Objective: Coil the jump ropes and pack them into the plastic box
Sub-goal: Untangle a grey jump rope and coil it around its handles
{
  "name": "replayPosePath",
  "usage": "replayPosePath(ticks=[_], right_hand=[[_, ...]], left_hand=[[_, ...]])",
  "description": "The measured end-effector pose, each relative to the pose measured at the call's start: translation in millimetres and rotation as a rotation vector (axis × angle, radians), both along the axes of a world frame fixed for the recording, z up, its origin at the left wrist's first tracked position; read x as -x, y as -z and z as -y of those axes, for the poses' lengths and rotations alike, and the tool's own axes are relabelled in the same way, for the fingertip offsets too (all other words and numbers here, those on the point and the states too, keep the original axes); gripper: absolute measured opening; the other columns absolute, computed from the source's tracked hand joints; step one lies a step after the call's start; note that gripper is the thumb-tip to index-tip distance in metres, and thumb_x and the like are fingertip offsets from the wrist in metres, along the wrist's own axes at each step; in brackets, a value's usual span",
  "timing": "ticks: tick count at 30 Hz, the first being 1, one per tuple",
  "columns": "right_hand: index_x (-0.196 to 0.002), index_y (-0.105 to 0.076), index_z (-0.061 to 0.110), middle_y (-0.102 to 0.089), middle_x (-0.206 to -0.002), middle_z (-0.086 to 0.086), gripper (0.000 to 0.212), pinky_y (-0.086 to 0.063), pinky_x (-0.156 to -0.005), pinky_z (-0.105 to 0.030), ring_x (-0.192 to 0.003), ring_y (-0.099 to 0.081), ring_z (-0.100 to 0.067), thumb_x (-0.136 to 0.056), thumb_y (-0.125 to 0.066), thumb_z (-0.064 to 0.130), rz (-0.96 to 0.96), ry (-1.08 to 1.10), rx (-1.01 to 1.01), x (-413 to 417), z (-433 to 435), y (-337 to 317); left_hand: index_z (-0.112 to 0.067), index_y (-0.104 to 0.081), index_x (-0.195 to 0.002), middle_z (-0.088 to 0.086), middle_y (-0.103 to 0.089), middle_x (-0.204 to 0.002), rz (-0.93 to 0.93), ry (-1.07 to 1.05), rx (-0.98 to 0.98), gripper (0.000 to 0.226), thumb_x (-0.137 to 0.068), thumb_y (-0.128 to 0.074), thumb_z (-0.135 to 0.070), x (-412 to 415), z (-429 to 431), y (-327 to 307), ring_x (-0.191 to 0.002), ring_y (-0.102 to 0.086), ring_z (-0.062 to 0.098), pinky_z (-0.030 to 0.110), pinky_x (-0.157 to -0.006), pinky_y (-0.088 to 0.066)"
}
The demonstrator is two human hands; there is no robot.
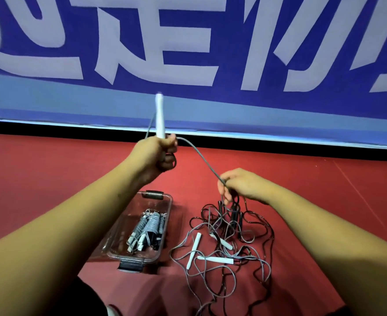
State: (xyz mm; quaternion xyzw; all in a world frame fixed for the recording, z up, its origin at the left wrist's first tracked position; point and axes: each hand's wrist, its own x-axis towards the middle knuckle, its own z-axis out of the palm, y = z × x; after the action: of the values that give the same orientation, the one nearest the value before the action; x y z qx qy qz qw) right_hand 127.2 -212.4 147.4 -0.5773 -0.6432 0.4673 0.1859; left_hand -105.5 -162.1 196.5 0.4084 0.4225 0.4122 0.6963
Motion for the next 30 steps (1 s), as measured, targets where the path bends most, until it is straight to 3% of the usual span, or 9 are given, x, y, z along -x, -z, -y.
replayPosePath(ticks=[2, 7, 9, 13, 16, 20, 23, 27, 30], right_hand=[[-0.078, -0.06, 0.005, -0.059, -0.061, -0.009, 0.032, -0.049, -0.071, -0.038, -0.069, -0.062, -0.026, -0.089, -0.034, -0.009, 0.089, -0.037, 0.052, -10.6, 2.3, 14.4], [-0.1, -0.066, 0.001, -0.052, -0.059, -0.001, 0.023, -0.046, -0.062, -0.03, -0.055, -0.055, -0.013, -0.101, -0.045, 0.01, 0.104, -0.022, -0.059, -11.1, 3.4, 8.5], [-0.098, -0.069, 0.007, -0.047, -0.057, 0.003, 0.023, -0.037, -0.051, -0.023, -0.047, -0.042, -0.008, -0.101, -0.048, 0.016, 0.08, -0.032, -0.127, 3.7, 3.7, -2.9], [-0.088, -0.071, 0.014, -0.047, -0.052, 0.01, 0.021, -0.032, -0.046, -0.022, -0.045, -0.037, -0.01, -0.098, -0.053, 0.019, 0.003, -0.047, -0.276, 32.0, 2.4, -26.6], [-0.081, -0.069, 0.009, -0.043, -0.046, 0.01, 0.024, -0.029, -0.047, -0.025, -0.044, -0.034, -0.011, -0.097, -0.052, 0.015, -0.093, -0.007, -0.294, 37.3, 0.8, -36.7], [-0.081, -0.064, 0.005, -0.042, -0.053, -0.001, 0.024, -0.036, -0.049, -0.025, -0.047, -0.04, -0.017, -0.099, -0.053, 0.017, -0.226, 0.004, -0.193, 29.0, -0.4, -29.9], [-0.079, -0.06, 0.008, -0.051, -0.058, -0.006, 0.025, -0.046, -0.055, -0.026, -0.059, -0.06, -0.021, -0.1, -0.052, 0.018, -0.095, 0.007, -0.053, 7.9, -1.3, -9.9], [-0.08, -0.059, 0.006, -0.051, -0.062, -0.006, 0.025, -0.05, -0.064, -0.03, -0.065, -0.062, -0.024, -0.101, -0.05, 0.017, -0.014, -0.001, 0.099, -12.5, 3.5, 13.4], [-0.083, -0.063, 0.005, -0.047, -0.054, -0.001, 0.027, -0.046, -0.058, -0.029, -0.051, -0.053, -0.02, -0.101, -0.05, 0.019, -0.018, 0.013, 0.031, -3.9, 3.2, 7.5]], left_hand=[[-0.013, -0.047, -0.074, 0.0, -0.035, -0.059, -0.03, -0.087, 0.046, 0.025, -0.099, -0.049, -0.012, 13.8, -9.6, 2.3, -0.038, -0.023, 0.008, 0.016, -0.039, -0.018], [-0.014, -0.065, -0.099, 0.008, -0.07, -0.081, -1.017, -0.032, -0.268, 0.014, -0.092, -0.059, -0.005, 39.7, -14.3, 20.6, -0.05, -0.065, 0.019, 0.021, -0.043, -0.039], [-0.019, -0.067, -0.106, 0.009, -0.071, -0.082, -0.984, 0.035, -0.41, 0.021, -0.092, -0.059, -0.006, 37.4, -11.2, 18.8, -0.061, -0.067, 0.024, 0.023, -0.048, -0.039], [-0.019, -0.068, -0.113, 0.003, -0.066, -0.078, -0.648, 0.386, -0.449, 0.018, -0.098, -0.058, -0.015, 9.8, 13.0, 9.6, -0.061, -0.059, 0.018, 0.021, -0.047, -0.032], [-0.011, -0.065, -0.093, 0.003, -0.062, -0.073, -0.634, 0.527, -0.449, 0.015, -0.1, -0.057, -0.022, -0.3, 20.8, 8.3, -0.05, -0.048, 0.016, 0.02, -0.045, -0.03], [-0.017, -0.051, -0.071, 0.0, -0.041, -0.06, -0.453, 0.173, -0.36, 0.027, -0.097, -0.059, -0.016, -3.6, 10.3, 5.6, -0.041, -0.028, 0.009, 0.018, -0.04, -0.023], [-0.016, -0.048, -0.071, 0.007, -0.038, -0.064, -0.255, -0.179, -0.255, 0.028, -0.096, -0.059, -0.016, 7.9, -8.6, -3.0, -0.038, -0.026, 0.011, 0.016, -0.041, -0.02], [-0.014, -0.055, -0.073, 0.007, -0.048, -0.069, -0.369, -0.249, -0.108, 0.024, -0.095, -0.061, -0.016, 32.9, -15.5, 5.2, -0.037, -0.031, 0.013, 0.014, -0.038, -0.025], [-0.007, -0.064, -0.092, 0.01, -0.063, -0.08, -0.744, -0.14, -0.064, 0.005, -0.094, -0.061, -0.011, 46.3, -14.3, 12.4, -0.038, -0.057, 0.015, 0.015, -0.035, -0.027]])
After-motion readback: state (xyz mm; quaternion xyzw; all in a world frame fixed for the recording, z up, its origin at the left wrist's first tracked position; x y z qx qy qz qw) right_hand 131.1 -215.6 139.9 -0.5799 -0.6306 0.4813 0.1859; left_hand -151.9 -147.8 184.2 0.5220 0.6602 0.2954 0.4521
